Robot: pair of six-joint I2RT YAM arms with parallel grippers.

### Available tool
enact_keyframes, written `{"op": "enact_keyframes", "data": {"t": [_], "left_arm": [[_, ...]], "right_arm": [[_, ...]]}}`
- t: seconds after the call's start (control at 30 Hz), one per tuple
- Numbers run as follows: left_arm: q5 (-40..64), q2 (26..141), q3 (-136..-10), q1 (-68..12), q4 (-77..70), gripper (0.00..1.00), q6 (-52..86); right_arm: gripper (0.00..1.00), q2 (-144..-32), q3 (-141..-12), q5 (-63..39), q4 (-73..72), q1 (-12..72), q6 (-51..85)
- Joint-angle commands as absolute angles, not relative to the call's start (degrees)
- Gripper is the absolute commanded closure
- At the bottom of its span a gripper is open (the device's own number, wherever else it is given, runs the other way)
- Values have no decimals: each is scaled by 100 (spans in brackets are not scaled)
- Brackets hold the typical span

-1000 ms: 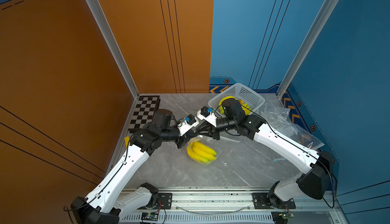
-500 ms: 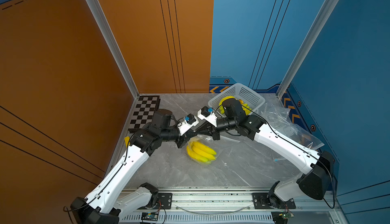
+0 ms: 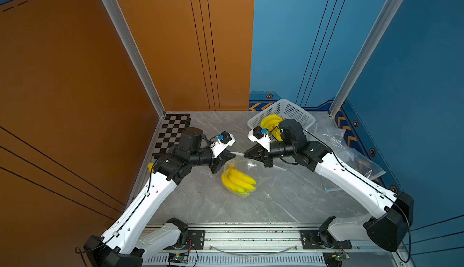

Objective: Open the zip-top bag and take out the banana
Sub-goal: Unzip the zipper on the zipper food storage bag.

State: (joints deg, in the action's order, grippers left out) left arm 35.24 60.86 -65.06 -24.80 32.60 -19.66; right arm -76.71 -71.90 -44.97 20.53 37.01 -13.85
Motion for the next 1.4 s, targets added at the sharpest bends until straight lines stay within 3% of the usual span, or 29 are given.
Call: {"op": "enact_keyframes", "data": {"t": [0.0,0.3,0.57,1.37], "left_arm": [[2755,6123,-6729,-2347,3374,100,-1940],[1227,6213,-6985,-2347,3563,100,-2171],[615,6327,-7084,-2338,3577,100,-2223],[978,6337,-7149,-2338,3581,100,-2258]], "right_arm": [[97,-7283,-6958,-4430,2432,3450,-1344],[97,-6659,-6459,-4325,2738,3134,-1371],[97,-6027,-6078,-4255,3041,2832,-1361],[97,-5099,-5582,-4247,3603,2435,-1318]]}}
